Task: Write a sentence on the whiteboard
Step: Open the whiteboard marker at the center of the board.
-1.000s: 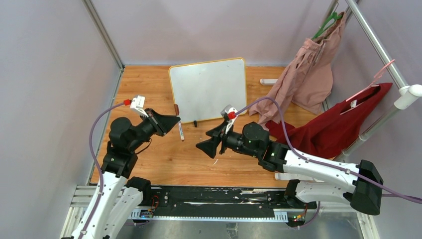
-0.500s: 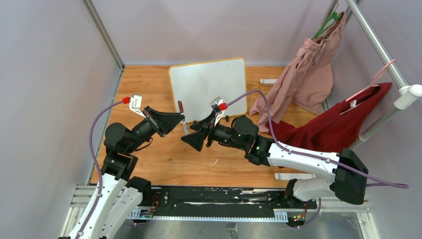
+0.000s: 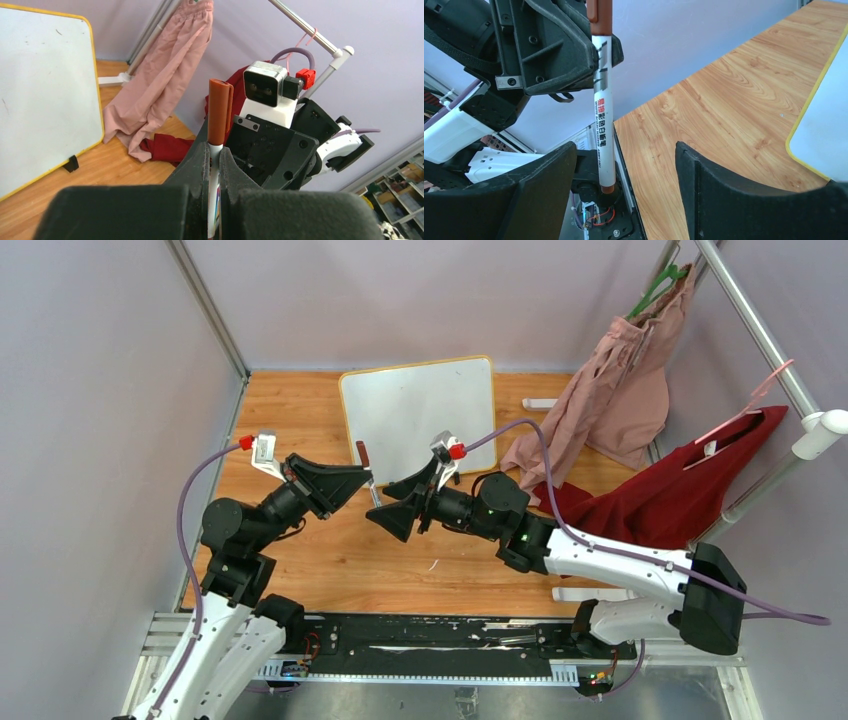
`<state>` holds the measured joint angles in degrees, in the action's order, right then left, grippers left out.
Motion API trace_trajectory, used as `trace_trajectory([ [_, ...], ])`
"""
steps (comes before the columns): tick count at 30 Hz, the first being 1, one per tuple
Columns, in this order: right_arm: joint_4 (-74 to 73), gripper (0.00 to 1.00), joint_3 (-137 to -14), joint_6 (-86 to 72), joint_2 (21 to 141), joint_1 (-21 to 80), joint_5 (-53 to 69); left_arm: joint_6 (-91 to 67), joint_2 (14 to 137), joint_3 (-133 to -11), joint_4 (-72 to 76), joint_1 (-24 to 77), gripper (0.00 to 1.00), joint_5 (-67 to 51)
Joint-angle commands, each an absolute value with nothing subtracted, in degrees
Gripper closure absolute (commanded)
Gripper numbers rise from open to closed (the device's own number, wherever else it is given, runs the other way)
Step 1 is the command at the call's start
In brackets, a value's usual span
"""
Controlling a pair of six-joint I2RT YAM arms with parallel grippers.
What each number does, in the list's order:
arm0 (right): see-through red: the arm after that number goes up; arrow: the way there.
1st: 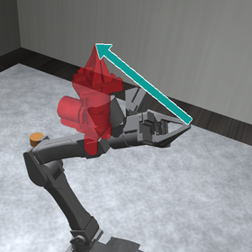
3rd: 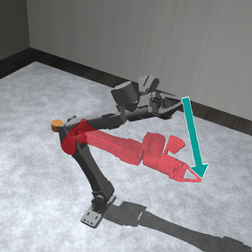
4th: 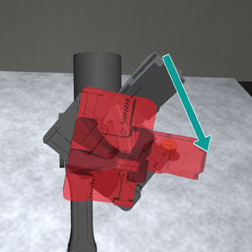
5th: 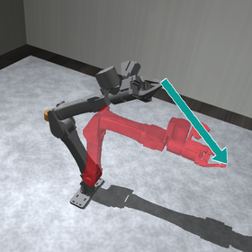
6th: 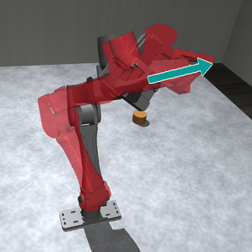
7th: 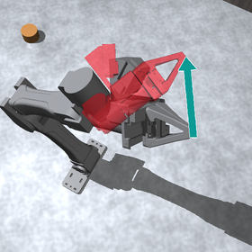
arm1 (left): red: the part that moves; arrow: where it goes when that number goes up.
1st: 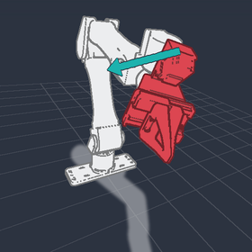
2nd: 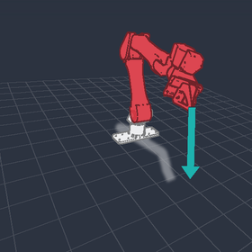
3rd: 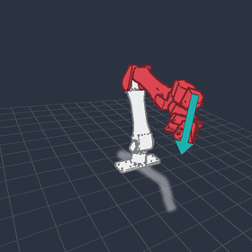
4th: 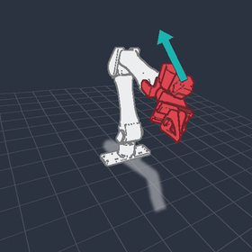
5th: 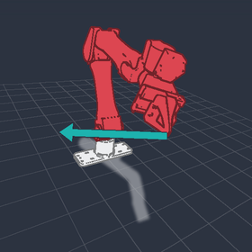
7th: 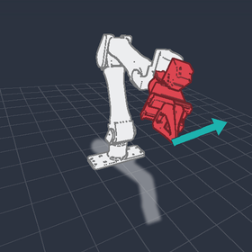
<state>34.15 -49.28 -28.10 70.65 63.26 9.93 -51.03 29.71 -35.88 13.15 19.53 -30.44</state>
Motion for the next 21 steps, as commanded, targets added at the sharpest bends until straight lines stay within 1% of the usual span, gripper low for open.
trace_trajectory([
  [1,36.2,0.25,-51.6,-28.4,69.6,62.8,11.3,-51.6,29.2,-37.1,15.4,20.3,1.0,-30.7],
  [12,39.8,0.35,-54.1,-31.7,71.8,62.8,10.4,-51.1,29.1,-37.7,15.4,21.3,1.0,-30.9],
  [15,38.4,0.42,-55.7,-31.9,72.7,62.8,10.6,-51.1,29.1,-37.8,15.4,21.4,1.0,-31.0],
  [21,36.0,0.62,-56.8,-31.9,73.6,62.8,11.1,-51.0,29.1,-38.5,15.4,21.5,1.0,-31.4],
])
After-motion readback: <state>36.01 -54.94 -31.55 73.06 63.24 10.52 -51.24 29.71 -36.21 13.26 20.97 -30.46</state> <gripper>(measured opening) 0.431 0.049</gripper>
